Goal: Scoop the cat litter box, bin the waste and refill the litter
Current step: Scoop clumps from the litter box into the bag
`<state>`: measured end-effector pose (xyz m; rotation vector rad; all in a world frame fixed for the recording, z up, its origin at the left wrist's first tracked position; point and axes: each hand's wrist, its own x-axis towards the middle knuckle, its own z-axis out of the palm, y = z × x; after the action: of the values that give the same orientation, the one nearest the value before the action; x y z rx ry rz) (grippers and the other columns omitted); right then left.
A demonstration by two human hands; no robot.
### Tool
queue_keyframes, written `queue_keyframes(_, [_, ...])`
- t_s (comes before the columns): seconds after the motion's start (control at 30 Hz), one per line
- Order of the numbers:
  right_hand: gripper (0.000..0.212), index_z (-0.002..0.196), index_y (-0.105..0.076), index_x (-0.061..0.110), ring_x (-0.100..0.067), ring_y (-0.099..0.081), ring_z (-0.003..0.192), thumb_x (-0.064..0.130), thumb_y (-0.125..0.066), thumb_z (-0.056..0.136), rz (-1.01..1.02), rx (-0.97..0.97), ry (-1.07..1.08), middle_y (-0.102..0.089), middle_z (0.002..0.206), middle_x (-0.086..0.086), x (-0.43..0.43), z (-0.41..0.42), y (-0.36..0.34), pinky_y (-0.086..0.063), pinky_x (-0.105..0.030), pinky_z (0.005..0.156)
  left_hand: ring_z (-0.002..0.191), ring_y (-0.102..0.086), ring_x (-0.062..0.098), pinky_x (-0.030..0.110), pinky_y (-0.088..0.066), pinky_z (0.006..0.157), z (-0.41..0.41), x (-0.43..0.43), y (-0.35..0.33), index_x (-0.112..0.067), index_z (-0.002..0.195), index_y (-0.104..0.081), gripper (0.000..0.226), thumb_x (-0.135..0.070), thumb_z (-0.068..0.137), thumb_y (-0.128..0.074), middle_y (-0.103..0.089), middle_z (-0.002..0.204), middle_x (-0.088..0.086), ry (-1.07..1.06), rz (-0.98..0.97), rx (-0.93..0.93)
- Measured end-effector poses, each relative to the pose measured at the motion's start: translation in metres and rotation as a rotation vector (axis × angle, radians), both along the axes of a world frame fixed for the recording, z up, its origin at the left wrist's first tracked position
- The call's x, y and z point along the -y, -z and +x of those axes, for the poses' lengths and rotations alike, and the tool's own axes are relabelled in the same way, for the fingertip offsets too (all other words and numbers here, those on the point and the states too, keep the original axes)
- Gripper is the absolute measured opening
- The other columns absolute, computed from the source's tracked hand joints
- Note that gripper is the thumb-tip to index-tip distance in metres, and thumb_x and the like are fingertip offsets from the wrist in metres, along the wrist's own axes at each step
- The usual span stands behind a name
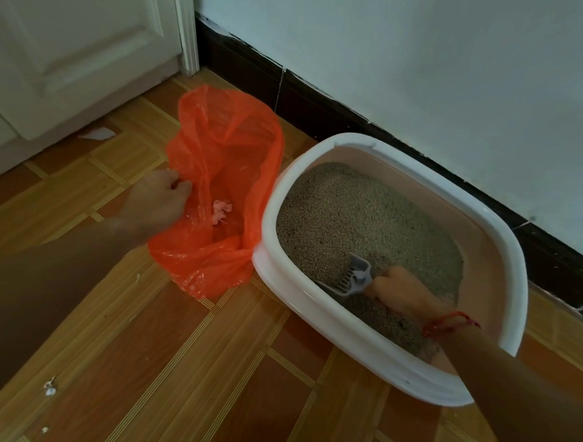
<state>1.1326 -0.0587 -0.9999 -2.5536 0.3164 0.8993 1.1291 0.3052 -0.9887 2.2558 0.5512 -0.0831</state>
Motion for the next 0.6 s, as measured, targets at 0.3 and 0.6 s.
queue_keyframes(0.3, [0.021, 0.068, -0.051, 0.010, -0.019, -0.039, 0.064, 0.020, -0.061, 0.085, 0.103, 0.073, 0.021, -0.046, 0.066, -0.009, 0.009, -0.003, -0.009, -0.032, -0.032, 0.061, 0.059, -0.049, 0.017, 0.027, -0.038, 0.051, -0.001, -0.003, -0.002, -0.002, 0.094, -0.062, 0.030, -0.024, 0.103, -0.043, -0.055, 0.074, 0.006, -0.016, -0.061, -0.005])
queue_keyframes(0.6, [0.028, 0.058, -0.052, 0.012, -0.021, -0.045, 0.057, 0.017, -0.060, 0.084, 0.135, 0.185, 0.063, -0.051, 0.057, -0.006, 0.008, 0.011, -0.026, -0.038, -0.035, 0.060, 0.057, -0.048, 0.016, 0.027, -0.035, 0.050, -0.002, -0.006, -0.005, -0.009, 0.083, -0.058, 0.030, -0.024, 0.103, -0.042, -0.054, 0.072, 0.006, -0.004, -0.055, 0.003])
